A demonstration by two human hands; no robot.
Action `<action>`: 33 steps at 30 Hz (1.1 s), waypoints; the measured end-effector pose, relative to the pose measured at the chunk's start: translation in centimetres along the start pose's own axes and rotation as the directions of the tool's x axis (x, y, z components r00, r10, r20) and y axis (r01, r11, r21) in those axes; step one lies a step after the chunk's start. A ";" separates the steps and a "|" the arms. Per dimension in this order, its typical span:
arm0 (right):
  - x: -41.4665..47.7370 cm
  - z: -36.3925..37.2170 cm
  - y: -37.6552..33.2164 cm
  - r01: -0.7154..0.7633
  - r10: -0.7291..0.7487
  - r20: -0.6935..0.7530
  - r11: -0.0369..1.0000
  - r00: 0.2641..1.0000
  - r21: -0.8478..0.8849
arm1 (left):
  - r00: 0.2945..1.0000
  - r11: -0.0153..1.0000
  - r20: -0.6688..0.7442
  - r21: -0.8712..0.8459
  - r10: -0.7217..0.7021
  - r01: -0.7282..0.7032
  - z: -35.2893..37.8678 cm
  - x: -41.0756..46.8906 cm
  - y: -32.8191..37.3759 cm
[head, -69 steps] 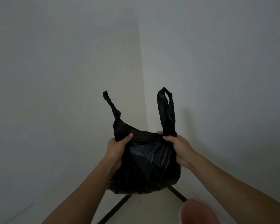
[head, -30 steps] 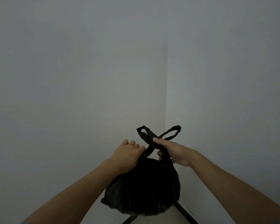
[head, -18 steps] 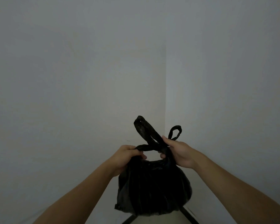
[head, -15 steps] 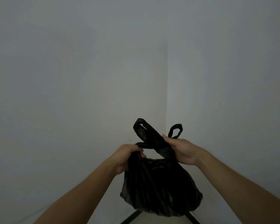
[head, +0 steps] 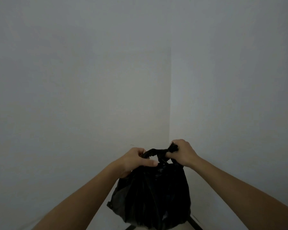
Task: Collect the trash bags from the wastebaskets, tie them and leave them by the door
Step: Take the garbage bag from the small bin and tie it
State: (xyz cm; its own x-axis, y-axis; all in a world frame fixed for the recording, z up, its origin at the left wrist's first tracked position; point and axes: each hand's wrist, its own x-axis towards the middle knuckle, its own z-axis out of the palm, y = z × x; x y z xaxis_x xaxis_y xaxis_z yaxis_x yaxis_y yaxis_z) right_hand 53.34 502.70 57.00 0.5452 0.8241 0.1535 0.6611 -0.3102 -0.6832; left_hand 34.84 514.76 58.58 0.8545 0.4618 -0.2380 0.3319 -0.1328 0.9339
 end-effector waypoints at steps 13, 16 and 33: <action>-0.3 2.0 -0.3 0.060 -0.039 -0.183 0.992 0.982 0.108 | 0.960 0.928 -0.236 0.369 0.148 -0.052 1.6 -0.1 -1.2; -0.7 2.2 -0.1 0.122 -0.087 -0.165 0.969 0.983 0.215 | 0.912 0.892 -0.364 0.453 0.190 -0.005 1.3 0.4 -1.4; -0.8 3.3 -0.6 0.152 -0.123 -0.090 0.849 0.988 0.507 | 0.880 0.709 -0.476 -0.620 0.000 -0.336 -0.5 0.4 1.7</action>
State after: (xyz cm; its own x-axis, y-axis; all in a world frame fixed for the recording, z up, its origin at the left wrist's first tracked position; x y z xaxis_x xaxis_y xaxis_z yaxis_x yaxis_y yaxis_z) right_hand 50.81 503.77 54.91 0.5042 0.8097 0.3001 0.3827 0.1019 -0.9182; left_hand 35.52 515.15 60.19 0.5617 0.8232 -0.0822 -0.2994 0.2948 0.9074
